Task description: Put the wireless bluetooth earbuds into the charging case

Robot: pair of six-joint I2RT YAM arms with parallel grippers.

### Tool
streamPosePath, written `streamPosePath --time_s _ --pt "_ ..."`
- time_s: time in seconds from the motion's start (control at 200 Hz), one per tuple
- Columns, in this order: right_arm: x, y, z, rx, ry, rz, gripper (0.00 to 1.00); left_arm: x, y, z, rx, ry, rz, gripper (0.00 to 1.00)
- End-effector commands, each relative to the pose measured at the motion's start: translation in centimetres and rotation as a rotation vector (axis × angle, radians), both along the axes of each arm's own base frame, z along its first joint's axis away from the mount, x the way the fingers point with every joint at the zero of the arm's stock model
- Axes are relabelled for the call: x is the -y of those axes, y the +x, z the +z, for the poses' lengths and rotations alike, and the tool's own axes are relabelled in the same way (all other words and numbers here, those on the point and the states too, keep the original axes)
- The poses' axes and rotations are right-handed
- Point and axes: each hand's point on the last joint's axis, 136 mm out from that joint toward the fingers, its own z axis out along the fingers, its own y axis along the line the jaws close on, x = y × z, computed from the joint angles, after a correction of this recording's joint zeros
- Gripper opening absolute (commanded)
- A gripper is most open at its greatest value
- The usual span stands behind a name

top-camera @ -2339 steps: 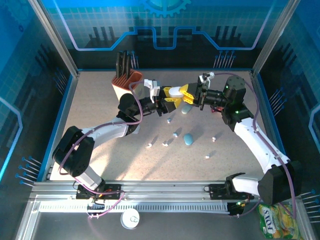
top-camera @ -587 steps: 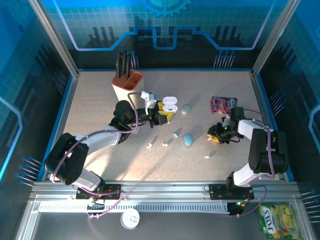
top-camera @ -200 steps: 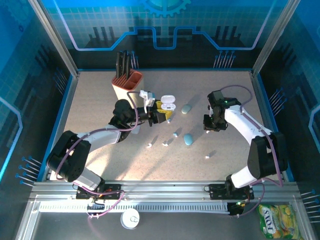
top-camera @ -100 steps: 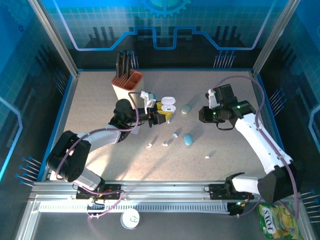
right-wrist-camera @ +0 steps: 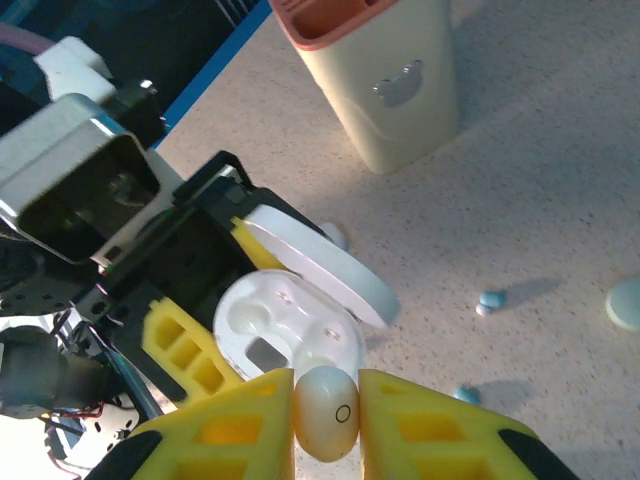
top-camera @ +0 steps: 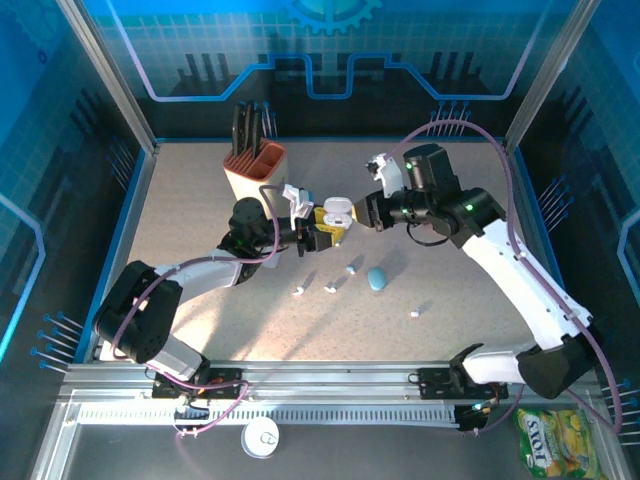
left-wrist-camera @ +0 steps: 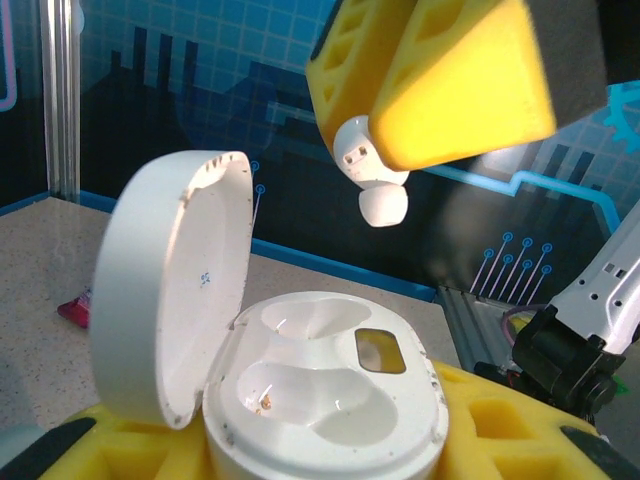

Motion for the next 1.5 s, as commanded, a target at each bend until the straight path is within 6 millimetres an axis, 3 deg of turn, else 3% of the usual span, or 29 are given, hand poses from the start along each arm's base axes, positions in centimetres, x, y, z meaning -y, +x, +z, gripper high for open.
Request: streamPosePath --time_s 0.0,0.33,0.73,1.186,1.256,1.496 --pt "-1.6 0.1 1.2 0.044 0.011 0.062 0.21 -0.2 -0.2 -0.4 0.028 0.012 -0.01 0.33" --pt "-2.2 0.5 -0.4 0.046 -0.07 0.087 0.22 -0.3 -0.5 0.0 0.039 0.006 -0.016 0.33" --pt "-1.0 -0.1 -2.3 0.024 -0.153 0.083 0.22 -0.2 -0.3 0.3 0.047 0.001 -0.012 0.33" --pt "-2.2 -0.6 -3.2 0.0 -0.176 0.143 0.23 -0.3 -0.3 0.5 0.057 -0.008 -0.004 0.33" --pt "-2.2 -0.6 -2.9 0.002 -0.17 0.14 0.26 -0.4 -0.3 0.3 0.056 -0.007 -0.003 0.33" --pt "-0.6 -0.4 -0.2 0.036 -0.064 0.045 0.51 -0.5 -0.2 0.1 0.052 -0.009 0.013 0.34"
